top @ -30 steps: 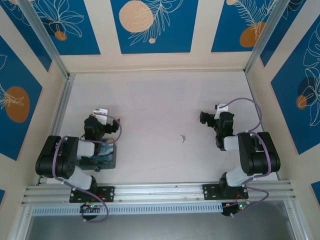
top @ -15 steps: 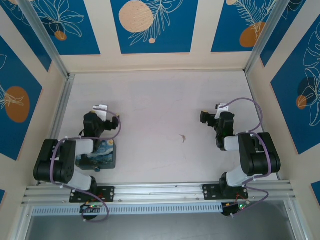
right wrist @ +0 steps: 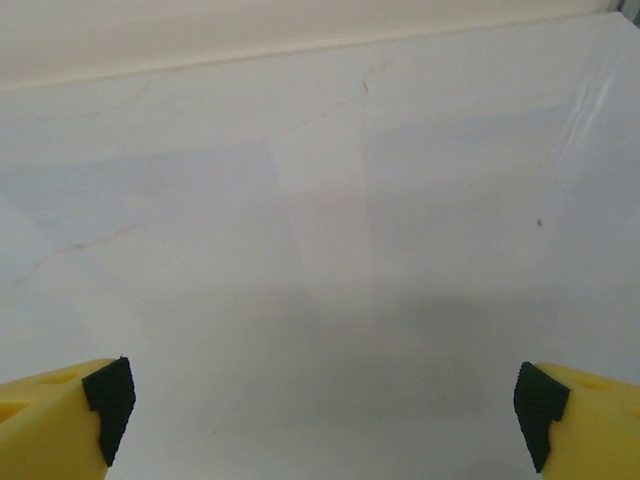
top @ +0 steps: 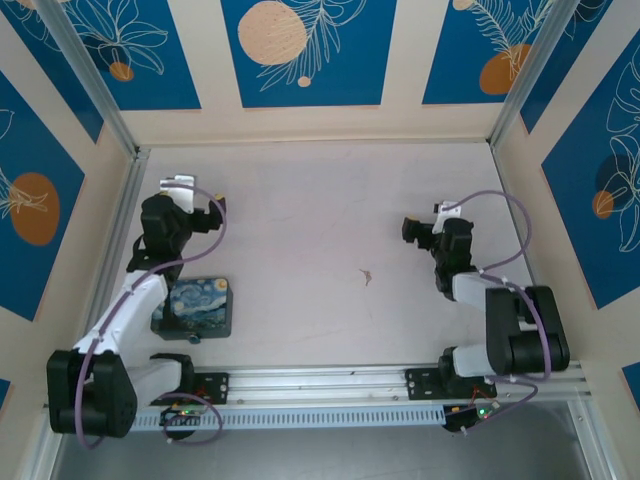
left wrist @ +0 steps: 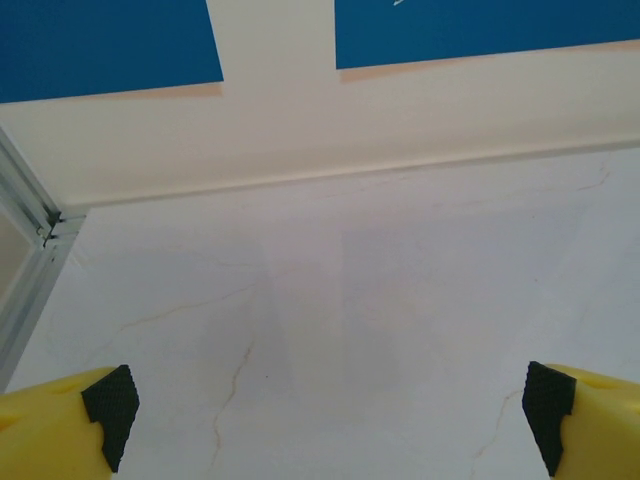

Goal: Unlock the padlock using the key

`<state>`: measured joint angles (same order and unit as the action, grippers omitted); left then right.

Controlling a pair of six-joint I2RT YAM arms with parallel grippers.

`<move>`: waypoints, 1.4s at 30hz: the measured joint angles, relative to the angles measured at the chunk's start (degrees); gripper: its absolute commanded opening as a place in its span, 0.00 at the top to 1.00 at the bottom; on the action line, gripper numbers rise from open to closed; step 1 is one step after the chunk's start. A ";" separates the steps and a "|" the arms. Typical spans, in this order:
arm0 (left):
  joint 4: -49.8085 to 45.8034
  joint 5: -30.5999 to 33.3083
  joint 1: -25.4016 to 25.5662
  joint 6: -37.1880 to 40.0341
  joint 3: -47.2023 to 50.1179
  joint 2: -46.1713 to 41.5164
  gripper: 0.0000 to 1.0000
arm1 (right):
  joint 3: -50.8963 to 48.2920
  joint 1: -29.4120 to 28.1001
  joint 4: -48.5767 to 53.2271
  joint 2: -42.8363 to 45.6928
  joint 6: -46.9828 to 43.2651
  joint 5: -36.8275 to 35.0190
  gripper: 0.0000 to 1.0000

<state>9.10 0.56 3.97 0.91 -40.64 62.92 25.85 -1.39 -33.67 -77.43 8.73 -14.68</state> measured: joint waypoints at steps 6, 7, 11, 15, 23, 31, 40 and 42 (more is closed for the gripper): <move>-15.32 3.54 -0.04 -6.78 -3.74 -2.78 0.00 | 24.68 3.76 23.74 4.17 9.38 4.44 0.01; -19.30 4.92 -0.13 -8.55 -5.29 -2.75 0.00 | 28.94 4.26 27.39 3.65 11.02 5.33 0.01; -30.27 8.50 -1.84 -15.17 -10.34 -2.75 0.00 | 37.64 4.87 36.83 1.42 15.67 12.52 0.01; -38.36 10.23 -6.45 -21.97 -11.37 -2.73 0.00 | 35.93 3.76 43.80 0.92 18.62 19.23 0.01; -47.76 8.76 -16.94 -32.83 -5.20 -3.67 0.00 | 27.76 -8.33 52.85 7.89 21.77 23.12 0.01; -48.30 2.67 -17.09 -38.18 5.64 -11.19 0.00 | 25.03 -21.81 54.40 13.05 25.97 21.84 0.01; -42.53 -6.54 -12.00 -44.57 14.88 -19.76 0.00 | 24.02 -36.65 56.87 14.27 30.36 17.62 0.00; -41.40 -7.23 -8.50 -46.95 16.00 -21.55 0.00 | 23.54 -38.29 57.05 14.25 31.65 16.94 0.00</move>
<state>-32.29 -6.68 -4.54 -46.04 -24.64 41.36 49.39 -39.68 23.38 -63.18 40.38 2.26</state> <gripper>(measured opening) 0.999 0.996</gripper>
